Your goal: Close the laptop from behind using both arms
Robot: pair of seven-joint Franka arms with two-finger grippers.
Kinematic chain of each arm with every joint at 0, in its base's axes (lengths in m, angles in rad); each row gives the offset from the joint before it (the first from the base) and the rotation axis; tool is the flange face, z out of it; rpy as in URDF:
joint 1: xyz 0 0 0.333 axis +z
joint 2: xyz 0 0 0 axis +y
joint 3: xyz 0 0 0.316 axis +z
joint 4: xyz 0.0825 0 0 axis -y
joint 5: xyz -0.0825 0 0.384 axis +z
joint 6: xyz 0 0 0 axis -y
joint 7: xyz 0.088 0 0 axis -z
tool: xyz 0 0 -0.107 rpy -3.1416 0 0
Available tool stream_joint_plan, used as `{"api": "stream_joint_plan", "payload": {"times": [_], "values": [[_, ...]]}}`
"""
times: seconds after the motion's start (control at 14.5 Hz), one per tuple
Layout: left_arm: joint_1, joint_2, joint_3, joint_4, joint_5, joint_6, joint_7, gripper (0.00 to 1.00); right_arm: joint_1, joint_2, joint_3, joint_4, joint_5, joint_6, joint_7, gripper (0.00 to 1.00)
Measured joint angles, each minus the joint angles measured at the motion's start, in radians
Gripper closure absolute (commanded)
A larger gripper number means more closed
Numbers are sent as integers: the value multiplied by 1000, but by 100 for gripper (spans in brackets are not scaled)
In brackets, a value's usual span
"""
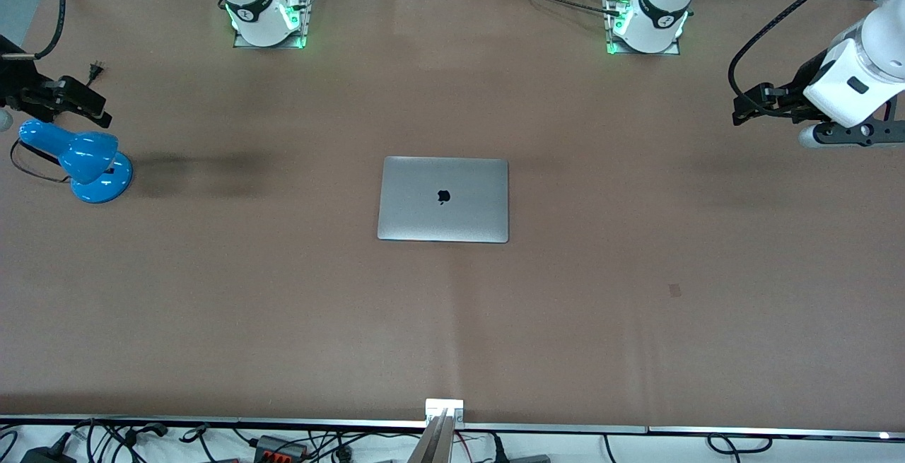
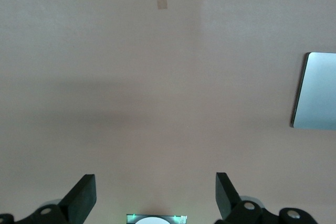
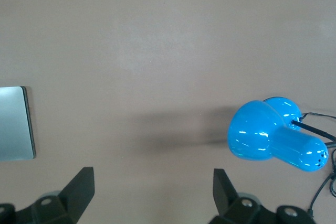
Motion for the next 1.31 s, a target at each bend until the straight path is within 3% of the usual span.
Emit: {"api": "stream_joint_plan", "payload": {"times": [1.31], "values": [[0, 3, -2, 25, 0, 0, 0, 0, 0, 7, 4, -1, 0, 6, -33, 0]]}}
